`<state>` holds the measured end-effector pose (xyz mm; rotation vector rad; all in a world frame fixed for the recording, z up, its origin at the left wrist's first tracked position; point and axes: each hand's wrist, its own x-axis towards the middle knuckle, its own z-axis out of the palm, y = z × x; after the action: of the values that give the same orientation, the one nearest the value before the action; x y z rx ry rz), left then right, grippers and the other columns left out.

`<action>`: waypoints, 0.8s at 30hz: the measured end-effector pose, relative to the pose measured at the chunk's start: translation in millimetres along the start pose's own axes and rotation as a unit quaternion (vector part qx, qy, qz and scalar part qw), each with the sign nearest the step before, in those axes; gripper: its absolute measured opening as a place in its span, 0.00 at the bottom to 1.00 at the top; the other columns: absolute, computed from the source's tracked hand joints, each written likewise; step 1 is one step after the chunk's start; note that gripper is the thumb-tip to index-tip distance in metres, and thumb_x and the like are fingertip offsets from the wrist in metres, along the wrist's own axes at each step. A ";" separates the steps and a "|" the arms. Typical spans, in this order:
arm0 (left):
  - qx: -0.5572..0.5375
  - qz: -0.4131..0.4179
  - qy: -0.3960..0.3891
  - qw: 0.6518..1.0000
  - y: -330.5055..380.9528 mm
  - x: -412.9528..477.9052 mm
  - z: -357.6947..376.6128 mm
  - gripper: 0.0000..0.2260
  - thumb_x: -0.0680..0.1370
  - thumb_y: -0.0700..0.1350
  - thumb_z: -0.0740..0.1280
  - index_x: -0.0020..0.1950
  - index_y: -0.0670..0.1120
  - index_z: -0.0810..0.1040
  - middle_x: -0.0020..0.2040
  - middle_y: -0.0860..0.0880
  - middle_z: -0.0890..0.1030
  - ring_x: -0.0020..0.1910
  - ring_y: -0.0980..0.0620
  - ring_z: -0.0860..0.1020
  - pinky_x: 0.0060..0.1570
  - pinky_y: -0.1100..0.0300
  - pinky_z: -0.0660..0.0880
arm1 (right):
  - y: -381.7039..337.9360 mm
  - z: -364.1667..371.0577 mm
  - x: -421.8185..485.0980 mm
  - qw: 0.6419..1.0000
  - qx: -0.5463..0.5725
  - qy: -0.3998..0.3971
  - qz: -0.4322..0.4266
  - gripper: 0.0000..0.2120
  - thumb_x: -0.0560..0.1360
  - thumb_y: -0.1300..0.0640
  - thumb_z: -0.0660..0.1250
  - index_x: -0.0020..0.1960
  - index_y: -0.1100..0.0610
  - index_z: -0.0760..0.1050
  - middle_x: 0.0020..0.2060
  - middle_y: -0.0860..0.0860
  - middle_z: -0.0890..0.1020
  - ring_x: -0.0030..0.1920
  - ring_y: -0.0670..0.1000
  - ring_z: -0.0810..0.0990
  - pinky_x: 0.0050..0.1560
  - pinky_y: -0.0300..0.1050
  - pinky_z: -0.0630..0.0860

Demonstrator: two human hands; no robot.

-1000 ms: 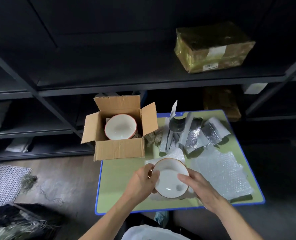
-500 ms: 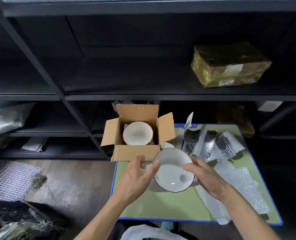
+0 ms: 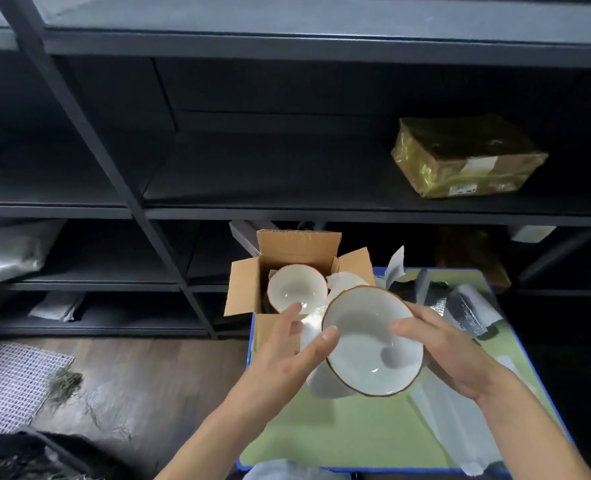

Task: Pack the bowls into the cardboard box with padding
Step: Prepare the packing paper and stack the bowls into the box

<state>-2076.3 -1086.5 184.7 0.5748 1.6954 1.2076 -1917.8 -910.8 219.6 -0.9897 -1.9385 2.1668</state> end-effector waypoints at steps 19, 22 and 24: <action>0.037 0.020 0.000 0.999 -11.9 31.6 -12.4 0.28 0.71 0.67 0.69 0.69 0.62 0.68 0.55 0.59 0.82 0.57 0.54 0.80 0.63 0.45 0.75 | 34.2 27.8 31.0 0.988 0.017 0.148 0.051 0.12 0.80 0.57 0.65 0.44 0.51 0.85 0.45 0.55 0.85 0.45 0.55 0.84 0.42 0.52 0.84; 0.062 0.015 -0.004 0.998 -12.6 34.7 -19.7 0.17 0.74 0.66 0.67 0.60 0.63 0.75 0.56 0.58 0.82 0.57 0.54 0.80 0.61 0.45 0.77 | 35.7 32.5 42.2 0.989 -0.050 0.136 0.039 0.13 0.78 0.49 0.64 0.49 0.57 0.80 0.42 0.57 0.81 0.44 0.55 0.81 0.45 0.57 0.84; 0.071 0.019 0.002 0.997 -14.1 36.3 -25.3 0.14 0.76 0.63 0.67 0.59 0.62 0.76 0.53 0.59 0.82 0.55 0.56 0.81 0.59 0.48 0.78 | 34.5 37.5 48.9 0.984 -0.117 0.131 0.029 0.23 0.73 0.39 0.62 0.49 0.60 0.76 0.37 0.51 0.76 0.40 0.51 0.77 0.52 0.66 0.80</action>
<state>-2112.9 -1075.1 158.4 0.6931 1.7898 1.1215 -1962.8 -927.9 168.0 -1.3088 -2.0877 1.7527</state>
